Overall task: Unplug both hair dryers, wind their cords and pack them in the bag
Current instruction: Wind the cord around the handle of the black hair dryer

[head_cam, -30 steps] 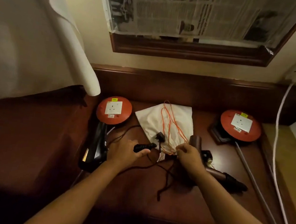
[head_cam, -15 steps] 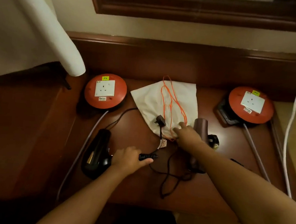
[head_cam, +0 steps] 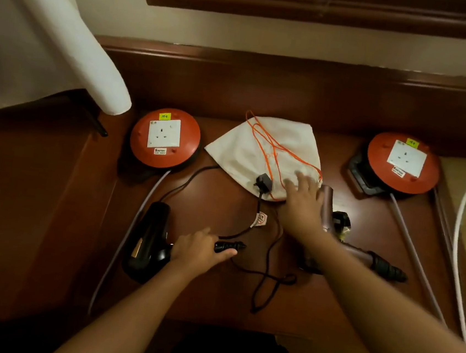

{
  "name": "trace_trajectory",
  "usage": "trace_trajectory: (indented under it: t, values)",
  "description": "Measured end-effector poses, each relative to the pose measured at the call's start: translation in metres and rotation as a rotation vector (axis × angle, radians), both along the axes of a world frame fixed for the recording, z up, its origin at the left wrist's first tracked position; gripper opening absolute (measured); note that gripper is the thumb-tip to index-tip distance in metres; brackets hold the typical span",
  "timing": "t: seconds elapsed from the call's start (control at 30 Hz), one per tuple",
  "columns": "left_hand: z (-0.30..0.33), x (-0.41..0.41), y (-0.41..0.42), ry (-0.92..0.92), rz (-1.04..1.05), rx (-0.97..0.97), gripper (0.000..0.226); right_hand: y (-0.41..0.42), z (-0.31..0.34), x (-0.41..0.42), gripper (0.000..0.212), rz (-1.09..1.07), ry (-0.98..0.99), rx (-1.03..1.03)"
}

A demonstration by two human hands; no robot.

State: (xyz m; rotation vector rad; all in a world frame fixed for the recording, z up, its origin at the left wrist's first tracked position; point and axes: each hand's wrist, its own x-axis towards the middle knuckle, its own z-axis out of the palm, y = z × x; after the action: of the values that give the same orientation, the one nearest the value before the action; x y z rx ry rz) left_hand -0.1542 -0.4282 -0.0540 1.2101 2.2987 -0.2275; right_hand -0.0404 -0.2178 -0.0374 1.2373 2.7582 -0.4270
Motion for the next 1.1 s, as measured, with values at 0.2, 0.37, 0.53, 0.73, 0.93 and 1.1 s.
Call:
trace_trajectory:
  t: [0.2, 0.37, 0.53, 0.73, 0.93, 1.1]
  values:
    - [0.006, -0.006, -0.006, 0.025, -0.002, 0.008, 0.069, -0.056, -0.026, -0.014, 0.072, -0.453, 0.052, -0.423]
    - [0.008, -0.009, -0.018, 0.028, 0.009, 0.017, 0.067, -0.052, -0.039, -0.035, 0.079, -0.555, -0.083, -0.441]
    - [0.004, -0.011, -0.031, 0.019, 0.024, 0.023, 0.067, -0.064, -0.05, -0.024, 0.038, -0.491, 0.004, -0.593]
    - [0.006, -0.016, -0.049, 0.032, 0.005, 0.005, 0.066, -0.089, -0.046, 0.005, 0.012, -0.116, 0.015, -0.689]
    - [0.005, -0.01, -0.058, 0.021, 0.01, -0.016, 0.067, -0.074, -0.019, -0.002, 0.034, -0.628, 0.437, -0.541]
    - [0.003, -0.007, -0.052, -0.005, 0.02, -0.032, 0.067, -0.052, 0.002, -0.029, 0.026, -0.398, 0.176, -0.283]
